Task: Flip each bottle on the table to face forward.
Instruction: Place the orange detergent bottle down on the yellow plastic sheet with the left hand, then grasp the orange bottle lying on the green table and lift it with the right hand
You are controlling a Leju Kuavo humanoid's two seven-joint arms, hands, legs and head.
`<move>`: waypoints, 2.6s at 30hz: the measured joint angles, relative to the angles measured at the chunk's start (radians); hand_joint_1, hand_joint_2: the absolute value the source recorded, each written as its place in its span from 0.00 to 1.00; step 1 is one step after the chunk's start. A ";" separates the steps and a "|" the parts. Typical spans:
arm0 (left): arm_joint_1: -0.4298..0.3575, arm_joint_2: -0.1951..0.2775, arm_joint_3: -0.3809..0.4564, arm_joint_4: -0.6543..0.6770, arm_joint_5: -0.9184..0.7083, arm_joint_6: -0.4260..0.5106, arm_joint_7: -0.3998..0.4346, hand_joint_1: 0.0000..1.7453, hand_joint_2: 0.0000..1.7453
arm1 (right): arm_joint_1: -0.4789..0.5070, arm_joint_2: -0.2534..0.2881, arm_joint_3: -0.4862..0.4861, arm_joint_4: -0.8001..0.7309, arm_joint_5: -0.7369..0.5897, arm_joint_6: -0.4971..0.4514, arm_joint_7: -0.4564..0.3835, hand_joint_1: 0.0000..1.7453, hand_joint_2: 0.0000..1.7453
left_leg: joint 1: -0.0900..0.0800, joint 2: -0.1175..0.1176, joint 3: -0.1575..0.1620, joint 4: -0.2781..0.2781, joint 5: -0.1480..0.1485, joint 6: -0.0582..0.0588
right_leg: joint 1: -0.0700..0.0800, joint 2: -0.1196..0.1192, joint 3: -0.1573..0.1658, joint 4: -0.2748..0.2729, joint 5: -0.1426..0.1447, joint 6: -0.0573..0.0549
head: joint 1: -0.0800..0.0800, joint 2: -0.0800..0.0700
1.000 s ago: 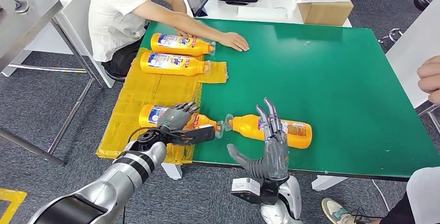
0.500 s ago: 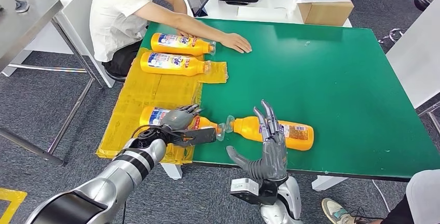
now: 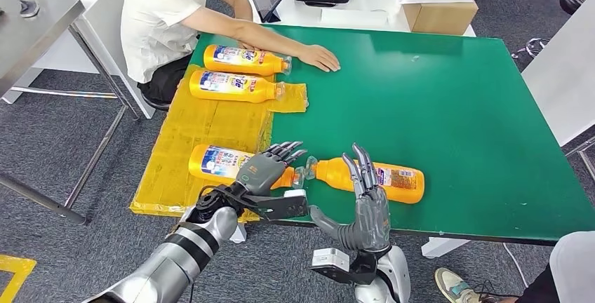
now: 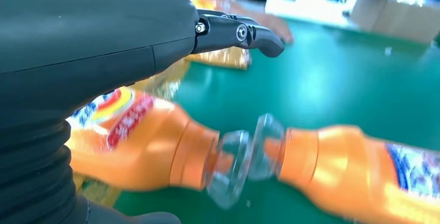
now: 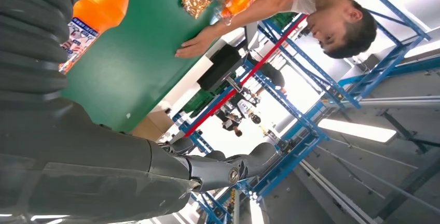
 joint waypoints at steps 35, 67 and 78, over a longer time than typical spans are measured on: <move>0.324 -0.036 -0.108 -0.479 0.920 0.226 -0.215 0.00 1.00 | -0.017 -0.044 -0.487 0.099 0.478 0.000 0.087 0.00 1.00 | -0.003 -0.005 -0.002 0.000 0.000 0.001 | -0.003 -0.004 0.000 -0.001 0.000 0.001 | 0.000 0.000; 0.291 -0.045 -0.205 -0.392 1.017 0.223 -0.167 0.00 1.00 | -0.267 -0.159 -0.583 0.610 0.529 -0.001 0.269 0.00 1.00 | -0.003 -0.004 -0.001 0.000 0.001 0.003 | -0.002 -0.005 0.000 0.000 0.000 0.001 | 0.000 0.000; 0.272 -0.047 -0.225 -0.354 0.994 0.225 -0.157 0.00 1.00 | -0.335 -0.161 -0.480 0.738 0.513 -0.008 0.272 0.00 1.00 | -0.003 -0.004 0.000 0.000 0.001 0.003 | -0.003 -0.005 0.001 0.000 0.000 0.001 | 0.000 0.000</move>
